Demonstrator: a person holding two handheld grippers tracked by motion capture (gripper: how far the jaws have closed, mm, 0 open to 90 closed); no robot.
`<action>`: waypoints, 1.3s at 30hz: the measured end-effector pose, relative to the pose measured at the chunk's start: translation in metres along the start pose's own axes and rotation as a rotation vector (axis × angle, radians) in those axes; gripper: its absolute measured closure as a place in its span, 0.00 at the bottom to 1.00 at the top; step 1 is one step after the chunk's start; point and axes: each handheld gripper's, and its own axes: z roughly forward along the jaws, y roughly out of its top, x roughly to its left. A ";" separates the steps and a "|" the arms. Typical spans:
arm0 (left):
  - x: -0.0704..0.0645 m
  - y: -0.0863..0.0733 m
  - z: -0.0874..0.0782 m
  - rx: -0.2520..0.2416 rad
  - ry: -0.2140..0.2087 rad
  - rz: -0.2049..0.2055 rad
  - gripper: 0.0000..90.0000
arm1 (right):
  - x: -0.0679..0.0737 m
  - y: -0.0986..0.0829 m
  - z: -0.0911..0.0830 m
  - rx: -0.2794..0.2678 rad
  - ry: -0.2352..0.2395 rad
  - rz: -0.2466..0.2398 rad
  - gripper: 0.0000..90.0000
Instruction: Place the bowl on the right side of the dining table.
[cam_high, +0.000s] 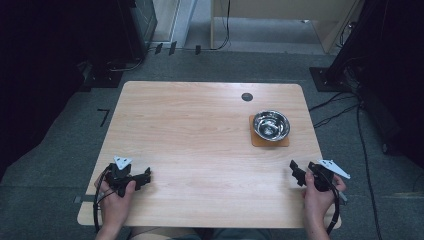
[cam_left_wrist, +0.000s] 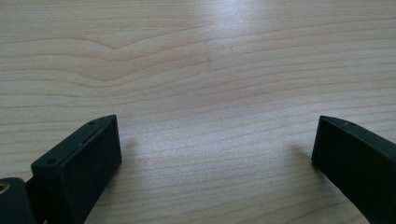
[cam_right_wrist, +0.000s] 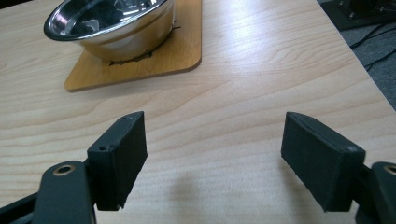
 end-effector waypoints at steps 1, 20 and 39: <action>0.000 0.000 0.000 0.000 0.000 0.000 0.01 | 0.000 -0.001 -0.001 0.003 0.000 -0.001 0.25; 0.000 0.000 0.000 0.000 0.000 0.000 0.01 | -0.003 -0.010 -0.015 0.082 -0.037 -0.081 0.21; 0.000 0.000 0.000 0.000 0.000 0.000 0.01 | 0.009 -0.017 -0.016 0.142 -0.155 -0.187 0.16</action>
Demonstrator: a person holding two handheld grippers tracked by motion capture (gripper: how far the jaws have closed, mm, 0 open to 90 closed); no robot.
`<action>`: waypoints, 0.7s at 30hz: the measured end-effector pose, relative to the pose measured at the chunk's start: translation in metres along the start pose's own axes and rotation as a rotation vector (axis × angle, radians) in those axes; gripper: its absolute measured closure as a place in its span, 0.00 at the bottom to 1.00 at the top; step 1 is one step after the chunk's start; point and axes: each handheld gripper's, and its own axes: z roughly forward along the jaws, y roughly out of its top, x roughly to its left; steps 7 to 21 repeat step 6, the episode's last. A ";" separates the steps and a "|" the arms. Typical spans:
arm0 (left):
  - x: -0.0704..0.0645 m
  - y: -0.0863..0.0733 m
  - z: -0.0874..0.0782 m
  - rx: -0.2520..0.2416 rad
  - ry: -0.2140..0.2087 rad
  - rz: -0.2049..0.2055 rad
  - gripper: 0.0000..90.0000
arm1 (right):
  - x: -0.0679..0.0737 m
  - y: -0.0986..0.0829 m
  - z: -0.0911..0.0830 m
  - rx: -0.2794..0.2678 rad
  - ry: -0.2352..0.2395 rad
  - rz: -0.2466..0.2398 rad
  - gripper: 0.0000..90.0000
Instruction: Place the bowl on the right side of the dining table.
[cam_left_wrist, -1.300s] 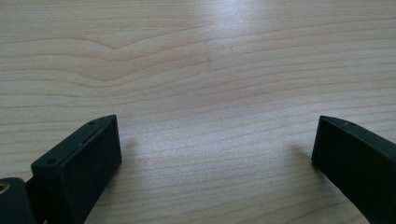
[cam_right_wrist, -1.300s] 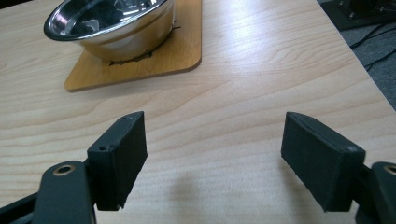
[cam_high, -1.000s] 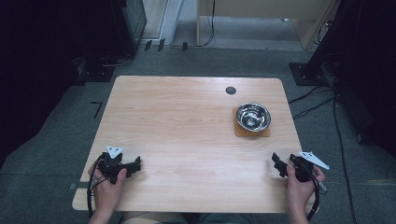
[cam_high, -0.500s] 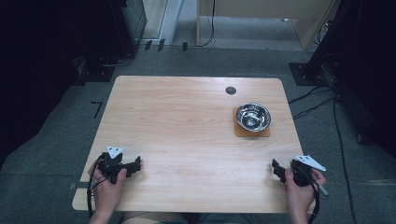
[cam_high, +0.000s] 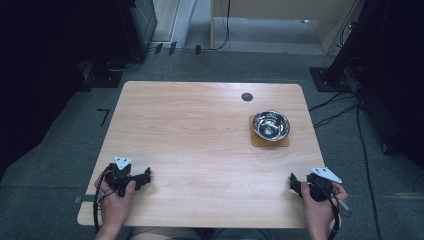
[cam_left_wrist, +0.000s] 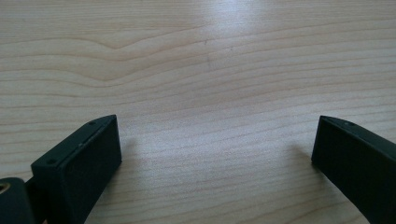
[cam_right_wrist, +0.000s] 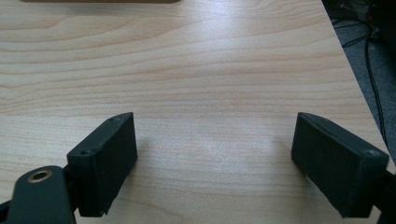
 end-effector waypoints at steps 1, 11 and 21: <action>0.000 0.000 0.000 0.000 0.000 0.000 0.01 | 0.000 0.000 0.000 -0.001 0.001 -0.001 0.15; 0.000 0.000 0.000 0.000 0.000 0.000 0.01 | 0.000 0.001 0.002 0.002 0.003 -0.003 0.13; 0.000 0.000 0.000 0.000 0.000 0.000 0.01 | 0.000 0.001 0.002 0.002 0.003 -0.003 0.13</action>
